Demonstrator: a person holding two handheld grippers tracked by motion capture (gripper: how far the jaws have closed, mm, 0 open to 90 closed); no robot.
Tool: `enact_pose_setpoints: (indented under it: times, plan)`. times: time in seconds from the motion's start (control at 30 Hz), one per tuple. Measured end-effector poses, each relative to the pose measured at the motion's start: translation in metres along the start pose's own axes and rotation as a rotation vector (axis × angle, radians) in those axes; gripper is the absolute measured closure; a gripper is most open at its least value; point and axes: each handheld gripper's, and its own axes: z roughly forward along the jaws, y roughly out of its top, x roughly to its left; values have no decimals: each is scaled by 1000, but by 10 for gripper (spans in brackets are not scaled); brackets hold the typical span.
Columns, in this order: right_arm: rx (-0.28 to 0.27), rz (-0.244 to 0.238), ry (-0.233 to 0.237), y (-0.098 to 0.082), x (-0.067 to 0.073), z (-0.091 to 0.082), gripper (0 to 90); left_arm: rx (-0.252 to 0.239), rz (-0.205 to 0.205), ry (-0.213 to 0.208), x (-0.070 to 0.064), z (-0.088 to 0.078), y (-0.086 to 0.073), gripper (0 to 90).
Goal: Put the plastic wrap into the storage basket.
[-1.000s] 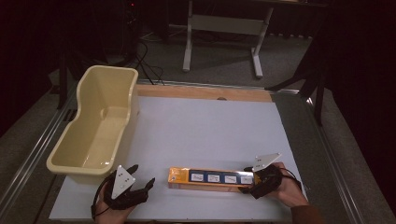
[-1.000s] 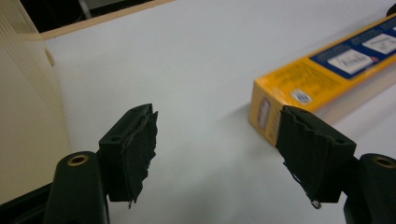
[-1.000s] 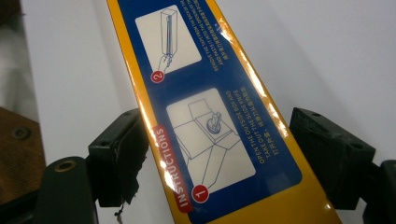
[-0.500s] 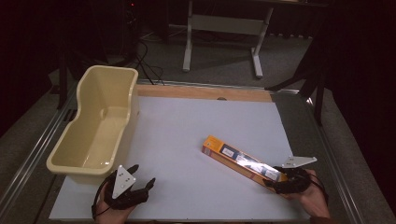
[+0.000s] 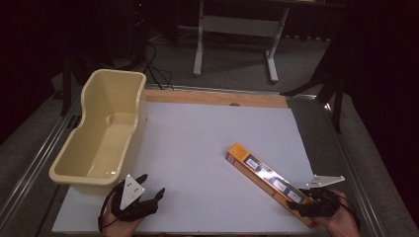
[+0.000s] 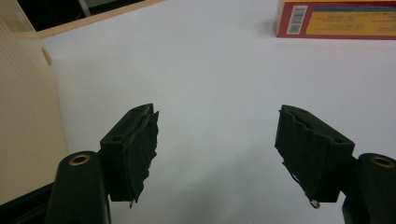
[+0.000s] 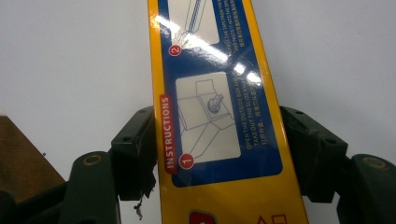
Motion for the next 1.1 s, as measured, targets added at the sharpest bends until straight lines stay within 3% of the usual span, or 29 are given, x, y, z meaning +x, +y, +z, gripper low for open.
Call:
enact_pose_setpoints:
  times: [0.13,0.33,0.37,0.4,0.53,0.7,0.8,1.1]
  plan:
    - [-5,-13,5,5,1,-2,293,2,-3,-2,0,1,0,292]
    - [11,-34,10,26,3,-1,252,0,1,-3,0,1,0,293]
    - [20,-42,14,32,4,0,259,1,0,-3,0,1,0,293]
    - [25,-83,0,49,9,1,321,-1,-2,-4,0,1,0,293]
    - [34,-105,-4,67,12,3,275,0,-4,-6,1,1,0,293]
    - [108,-158,-19,94,18,17,250,-1,-4,-6,1,0,0,293]
    - [165,-164,-19,104,19,28,253,-2,-5,-6,1,0,0,293]
    - [330,-210,-27,119,22,55,210,-4,-5,-9,1,0,1,293]
